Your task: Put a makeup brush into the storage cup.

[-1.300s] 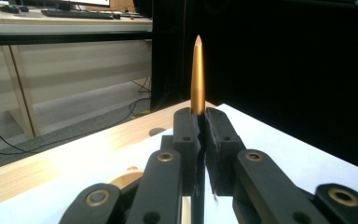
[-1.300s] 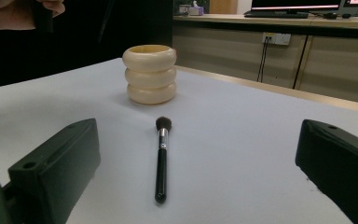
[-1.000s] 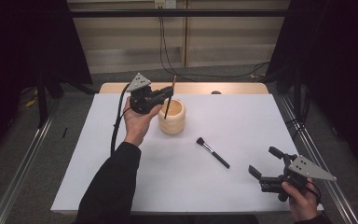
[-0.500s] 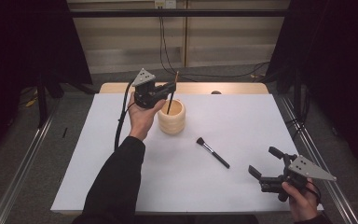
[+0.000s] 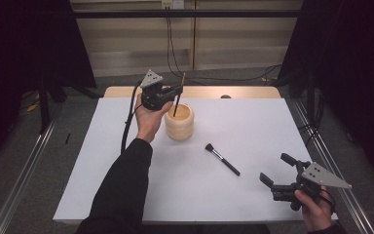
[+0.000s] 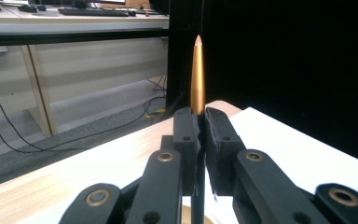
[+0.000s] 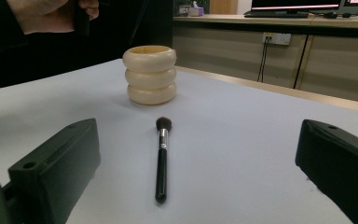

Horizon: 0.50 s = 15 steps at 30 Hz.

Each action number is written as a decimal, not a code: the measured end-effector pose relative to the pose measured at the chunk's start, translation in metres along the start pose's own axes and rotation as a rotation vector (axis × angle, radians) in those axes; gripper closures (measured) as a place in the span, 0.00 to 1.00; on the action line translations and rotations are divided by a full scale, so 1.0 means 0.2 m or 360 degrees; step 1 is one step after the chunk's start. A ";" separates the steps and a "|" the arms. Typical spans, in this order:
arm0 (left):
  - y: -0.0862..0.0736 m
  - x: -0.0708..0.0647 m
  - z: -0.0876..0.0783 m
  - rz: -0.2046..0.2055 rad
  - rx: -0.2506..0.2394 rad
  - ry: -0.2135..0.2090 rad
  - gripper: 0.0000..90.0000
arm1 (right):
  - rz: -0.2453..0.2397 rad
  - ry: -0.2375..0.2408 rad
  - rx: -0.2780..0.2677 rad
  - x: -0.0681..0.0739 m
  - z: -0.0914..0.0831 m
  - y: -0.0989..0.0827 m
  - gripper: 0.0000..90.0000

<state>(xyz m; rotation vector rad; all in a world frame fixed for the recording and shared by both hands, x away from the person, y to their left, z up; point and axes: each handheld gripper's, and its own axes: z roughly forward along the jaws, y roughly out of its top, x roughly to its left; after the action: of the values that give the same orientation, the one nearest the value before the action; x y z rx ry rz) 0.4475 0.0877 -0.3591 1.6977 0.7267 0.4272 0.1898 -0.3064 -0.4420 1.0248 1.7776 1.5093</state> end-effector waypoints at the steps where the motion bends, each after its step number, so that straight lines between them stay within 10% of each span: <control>1: 0.00 0.00 0.00 0.0000 0.0000 0.0000 0.93 | 0.0002 -0.0004 -0.0001 0.00 0.00 0.00 0.00; 15: -0.08 -0.02 0.07 -0.0007 0.0044 -0.0001 0.93 | -0.0007 0.0008 -0.0004 0.00 0.00 0.00 0.00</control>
<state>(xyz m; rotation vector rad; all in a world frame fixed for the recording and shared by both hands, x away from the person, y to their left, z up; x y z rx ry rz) 0.4501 0.0775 -0.3779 1.7217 0.7388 0.4151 0.1897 -0.3059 -0.4419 1.0163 1.7801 1.5124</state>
